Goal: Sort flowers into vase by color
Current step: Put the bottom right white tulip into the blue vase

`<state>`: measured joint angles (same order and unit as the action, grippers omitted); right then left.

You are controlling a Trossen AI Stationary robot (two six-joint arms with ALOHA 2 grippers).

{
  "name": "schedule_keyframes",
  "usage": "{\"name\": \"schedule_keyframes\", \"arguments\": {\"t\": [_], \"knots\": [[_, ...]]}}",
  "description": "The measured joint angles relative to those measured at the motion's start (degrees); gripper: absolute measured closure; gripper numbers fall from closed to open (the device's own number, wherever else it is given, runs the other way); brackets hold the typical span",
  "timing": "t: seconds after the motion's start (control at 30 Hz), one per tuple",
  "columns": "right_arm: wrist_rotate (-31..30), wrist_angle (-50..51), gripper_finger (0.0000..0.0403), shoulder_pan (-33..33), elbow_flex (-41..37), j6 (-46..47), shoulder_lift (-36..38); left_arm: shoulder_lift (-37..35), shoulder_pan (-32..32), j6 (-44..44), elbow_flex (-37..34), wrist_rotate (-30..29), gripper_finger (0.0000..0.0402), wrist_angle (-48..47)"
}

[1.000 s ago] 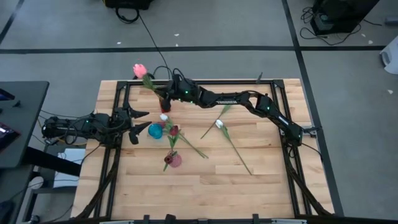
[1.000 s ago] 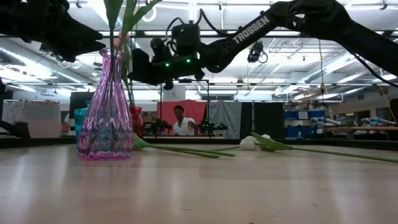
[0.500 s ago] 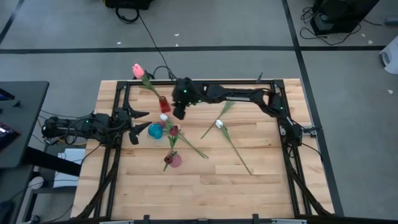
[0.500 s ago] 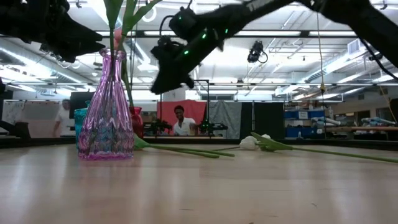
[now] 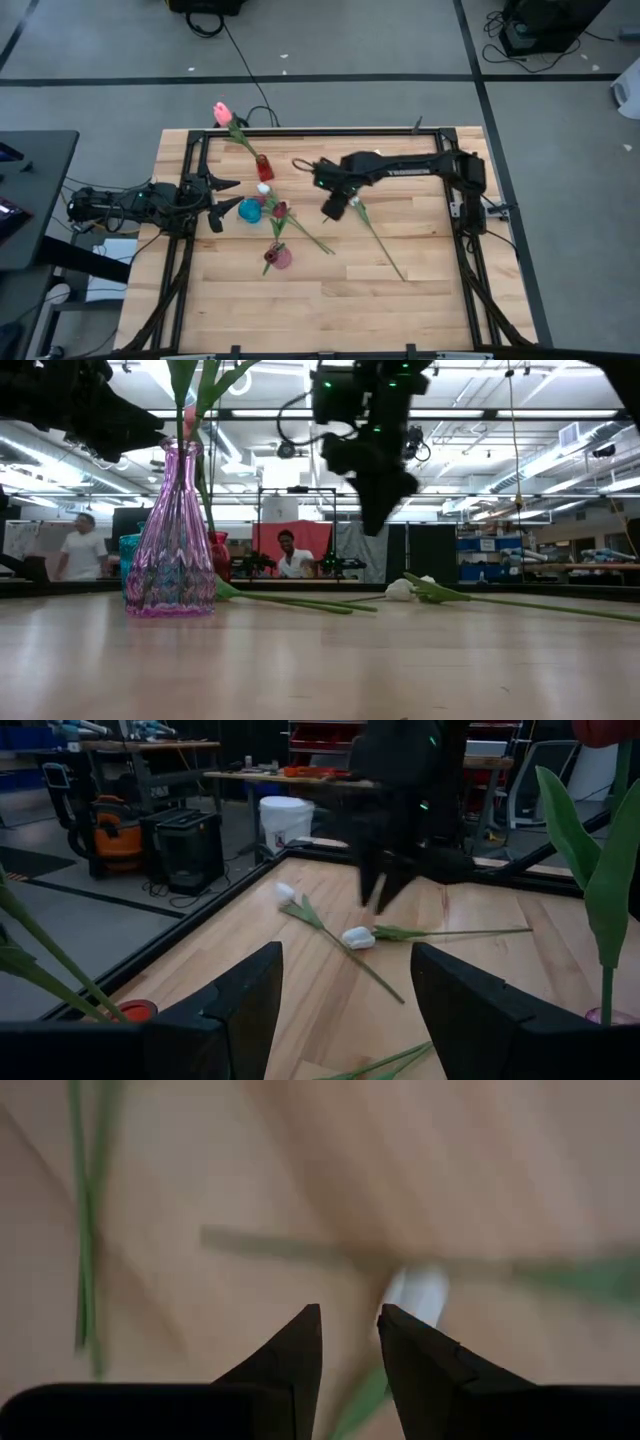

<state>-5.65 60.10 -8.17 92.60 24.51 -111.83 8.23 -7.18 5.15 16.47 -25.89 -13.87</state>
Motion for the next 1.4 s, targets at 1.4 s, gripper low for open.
{"name": "schedule_keyframes", "arguments": {"t": [1.4], "knots": [[11.32,-5.89,0.0272,8.17,-28.4,21.99,6.05,0.0,0.0,-0.11,0.0,-0.48,0.0175,0.66]]}}
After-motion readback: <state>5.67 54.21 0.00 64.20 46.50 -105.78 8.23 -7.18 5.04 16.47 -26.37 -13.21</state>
